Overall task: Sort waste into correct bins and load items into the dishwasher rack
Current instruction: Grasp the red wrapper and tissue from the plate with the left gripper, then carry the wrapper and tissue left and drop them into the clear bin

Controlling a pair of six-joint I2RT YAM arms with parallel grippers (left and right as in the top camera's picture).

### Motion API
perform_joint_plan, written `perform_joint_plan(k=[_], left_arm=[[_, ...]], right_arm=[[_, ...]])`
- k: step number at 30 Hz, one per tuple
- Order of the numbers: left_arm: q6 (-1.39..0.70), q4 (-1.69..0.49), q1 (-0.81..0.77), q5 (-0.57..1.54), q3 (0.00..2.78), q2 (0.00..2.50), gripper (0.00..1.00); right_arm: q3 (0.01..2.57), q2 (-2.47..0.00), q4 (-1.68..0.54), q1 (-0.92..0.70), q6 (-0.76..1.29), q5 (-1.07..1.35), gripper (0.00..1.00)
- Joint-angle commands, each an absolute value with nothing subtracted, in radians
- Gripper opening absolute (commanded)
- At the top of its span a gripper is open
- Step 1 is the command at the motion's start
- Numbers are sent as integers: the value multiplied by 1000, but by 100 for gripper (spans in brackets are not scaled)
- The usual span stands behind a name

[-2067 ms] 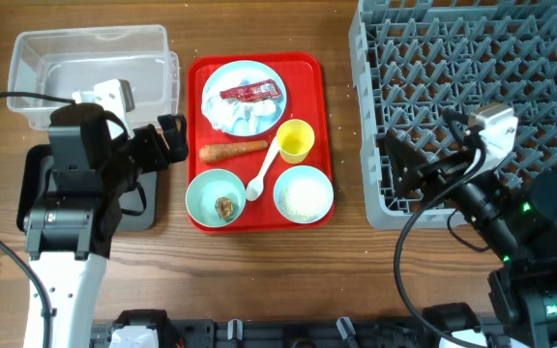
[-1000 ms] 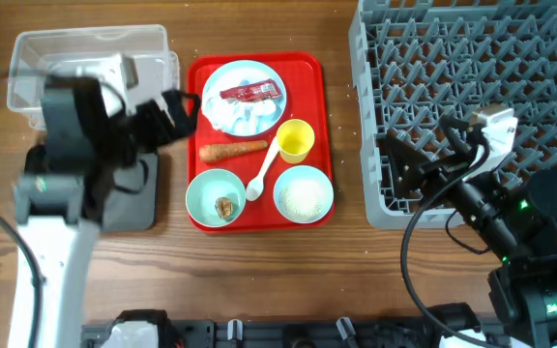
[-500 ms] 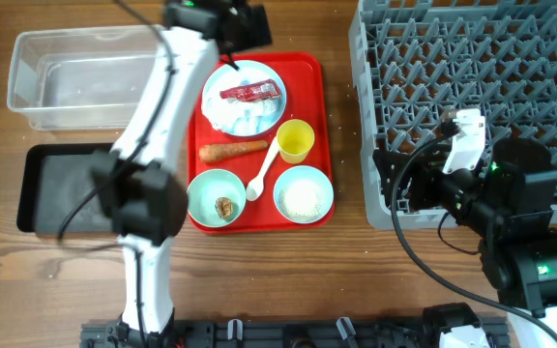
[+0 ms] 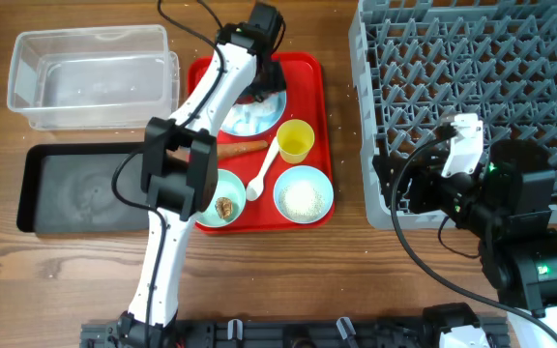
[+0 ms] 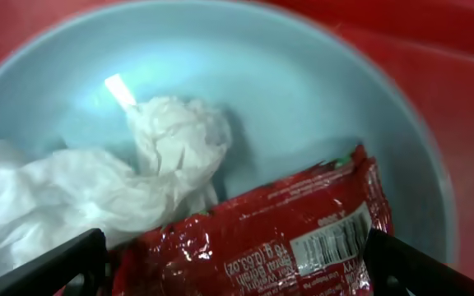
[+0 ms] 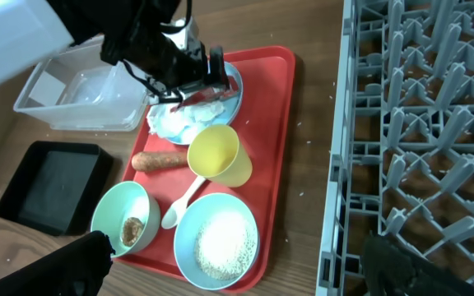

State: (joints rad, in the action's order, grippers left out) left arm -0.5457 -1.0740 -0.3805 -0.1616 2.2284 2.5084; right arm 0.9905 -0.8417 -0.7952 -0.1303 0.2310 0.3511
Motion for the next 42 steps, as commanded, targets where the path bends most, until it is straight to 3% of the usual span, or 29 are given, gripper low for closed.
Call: perform_joint_plan(k=[1,3,4,5,6,9,10,20,29,37,38,39,40,41,42], left_arm=[[-566,-1121,-375,-177,2243,2566,100],[-566,-1155,-376,-173,2242,2580,98],[-565,-1168,-376,-174,2242,2582,91],[-564,-1171,-378,-174,2242,2583,71],[-562,-1169,-378,-174,2242,2583,59],[-562,-1164,-378,-173,2242,2583,8],[-562,-1164,-378,-174,2243,2583,4],[-521,-1242,-306,-89,2412,2415,4],[-449,-1261,-127,-105,2456,2111,4],[-449,-1129,96,-266,2454,2240,5],[-449,-1105,112,-266,2454,2277,8],[-449,-1095,121,-266,2454,2309,26],[-449,-1095,126,-266,2454,2332,70],[-448,-1095,131,-267,2454,2358,84],[-447,-1096,134,-267,2454,2382,89]], right_arm=[[1010,-857,-798,-133,238,349,100],[1010,-870,-800,-133,239,349,100],[1010,-881,-800,-133,239,349,100],[1010,-890,-800,-133,239,349,100],[1010,-900,-800,-133,240,349,100],[1010,-922,-802,-133,247,349,100],[1010,-928,-804,-133,253,350,99],[1010,-937,-802,-133,265,349,100],[1010,-937,-802,-133,266,349,100],[1010,-937,-802,-133,266,350,100],[1010,-937,-802,-133,266,350,100],[1010,-937,-802,-133,266,349,100],[1010,-937,-802,-133,266,349,100],[1010,-937,-801,-133,266,349,100],[1010,-937,-802,-133,266,349,100]])
